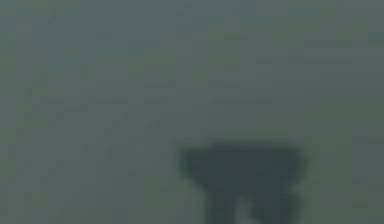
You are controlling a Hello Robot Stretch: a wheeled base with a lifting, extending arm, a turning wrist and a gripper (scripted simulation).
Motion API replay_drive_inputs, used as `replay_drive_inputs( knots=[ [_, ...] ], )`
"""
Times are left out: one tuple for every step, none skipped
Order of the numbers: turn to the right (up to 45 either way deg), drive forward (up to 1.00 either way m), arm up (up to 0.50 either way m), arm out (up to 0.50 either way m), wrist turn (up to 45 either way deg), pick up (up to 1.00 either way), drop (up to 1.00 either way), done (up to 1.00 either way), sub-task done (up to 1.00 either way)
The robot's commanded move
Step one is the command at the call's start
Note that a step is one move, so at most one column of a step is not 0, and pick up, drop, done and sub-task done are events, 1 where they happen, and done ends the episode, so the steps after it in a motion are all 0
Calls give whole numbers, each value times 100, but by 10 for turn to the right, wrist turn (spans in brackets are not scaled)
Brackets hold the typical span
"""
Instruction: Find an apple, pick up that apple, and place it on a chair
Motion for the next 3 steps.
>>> replay_drive_inputs(
  knots=[
    [0, 0, -32, 0, 0, 0, 0, 0, 0],
    [0, 0, 0, 0, 0, 0, 100, 0, 0],
    [0, 0, 10, 0, 0, 0, 0, 0, 0]
  ],
)
